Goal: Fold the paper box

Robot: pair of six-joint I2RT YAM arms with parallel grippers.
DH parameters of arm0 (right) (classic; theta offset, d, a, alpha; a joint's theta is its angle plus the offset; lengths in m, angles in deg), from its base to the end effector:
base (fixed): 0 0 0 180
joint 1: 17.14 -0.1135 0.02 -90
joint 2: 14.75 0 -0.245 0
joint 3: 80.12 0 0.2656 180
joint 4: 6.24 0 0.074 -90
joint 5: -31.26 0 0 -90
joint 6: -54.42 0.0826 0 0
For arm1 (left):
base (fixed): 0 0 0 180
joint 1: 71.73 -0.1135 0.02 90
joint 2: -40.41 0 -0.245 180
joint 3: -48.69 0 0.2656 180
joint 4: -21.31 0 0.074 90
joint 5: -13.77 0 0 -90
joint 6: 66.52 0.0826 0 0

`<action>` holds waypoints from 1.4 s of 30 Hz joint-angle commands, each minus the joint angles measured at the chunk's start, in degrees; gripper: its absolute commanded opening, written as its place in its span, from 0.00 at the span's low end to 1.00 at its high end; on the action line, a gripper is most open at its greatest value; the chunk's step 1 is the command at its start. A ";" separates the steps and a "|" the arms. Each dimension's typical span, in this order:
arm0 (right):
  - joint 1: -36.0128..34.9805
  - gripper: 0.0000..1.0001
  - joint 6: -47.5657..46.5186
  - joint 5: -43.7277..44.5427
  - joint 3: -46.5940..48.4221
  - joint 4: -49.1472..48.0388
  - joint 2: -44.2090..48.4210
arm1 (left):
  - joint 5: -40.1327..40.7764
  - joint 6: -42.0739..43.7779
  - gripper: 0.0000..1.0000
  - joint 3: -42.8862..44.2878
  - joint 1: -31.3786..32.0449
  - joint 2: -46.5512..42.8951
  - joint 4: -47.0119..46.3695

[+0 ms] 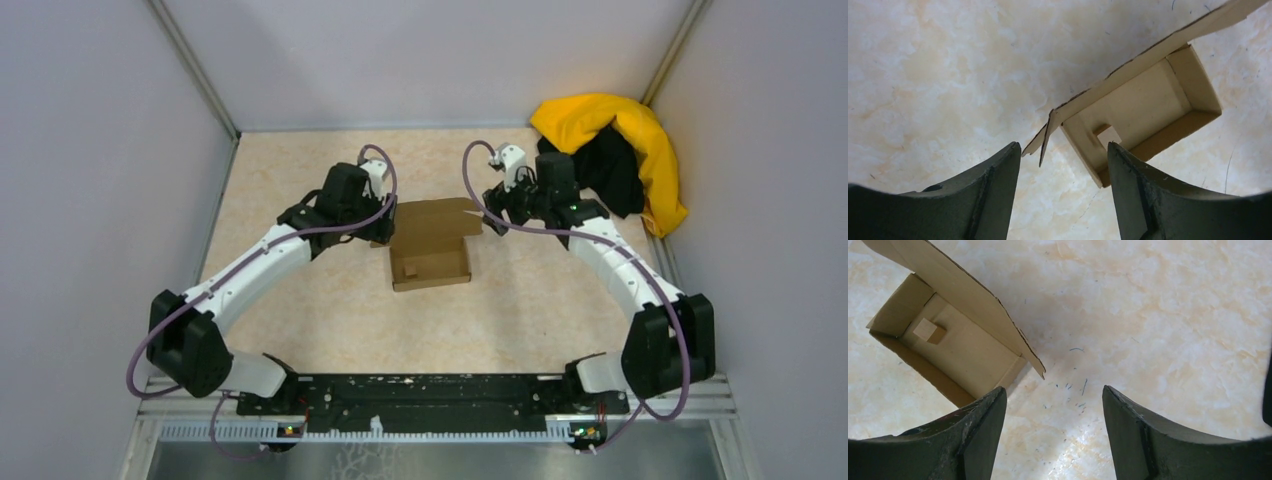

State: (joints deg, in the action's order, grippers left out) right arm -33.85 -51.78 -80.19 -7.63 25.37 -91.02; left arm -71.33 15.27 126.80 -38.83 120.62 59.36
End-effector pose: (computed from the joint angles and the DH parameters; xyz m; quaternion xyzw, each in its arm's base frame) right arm 0.3264 0.1295 0.2466 -0.3292 0.8131 0.1674 0.4500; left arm 0.3088 -0.1914 0.2444 0.1761 0.8889 -0.1115 0.4079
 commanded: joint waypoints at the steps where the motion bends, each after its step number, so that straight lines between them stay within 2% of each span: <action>1: 0.44 0.69 -4.59 -7.65 4.63 0.18 -3.70 | -6.99 7.35 0.70 3.98 -2.38 -1.76 3.43; 7: 0.45 0.67 -5.61 -11.89 6.18 -1.61 -7.47 | -10.49 11.91 0.70 5.34 -3.79 -1.71 4.74; 13: 0.41 0.55 -5.73 -12.04 7.58 -1.21 -9.37 | -14.29 13.51 0.67 3.95 -4.75 1.15 3.72; 17: 0.44 0.51 -5.50 -11.61 8.05 -0.97 -9.94 | -16.11 13.72 0.63 4.37 -4.81 2.54 3.88; 26: -0.53 0.46 -5.19 -12.28 9.72 -0.97 -12.56 | -14.73 14.20 0.61 4.51 -4.87 2.49 6.38; 34: -1.80 0.42 -5.22 -11.77 10.62 -0.89 -14.23 | -12.73 14.38 0.49 4.50 -4.88 3.58 7.25; 42: -2.19 0.41 -5.31 -11.58 10.60 -1.29 -14.66 | -9.18 14.36 0.44 5.62 -5.37 6.58 7.23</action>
State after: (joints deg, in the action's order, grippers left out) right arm -35.40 -56.46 -90.94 0.13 26.22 -105.68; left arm -82.69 28.95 130.83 -43.53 125.64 66.29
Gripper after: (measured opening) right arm 0.414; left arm 0.451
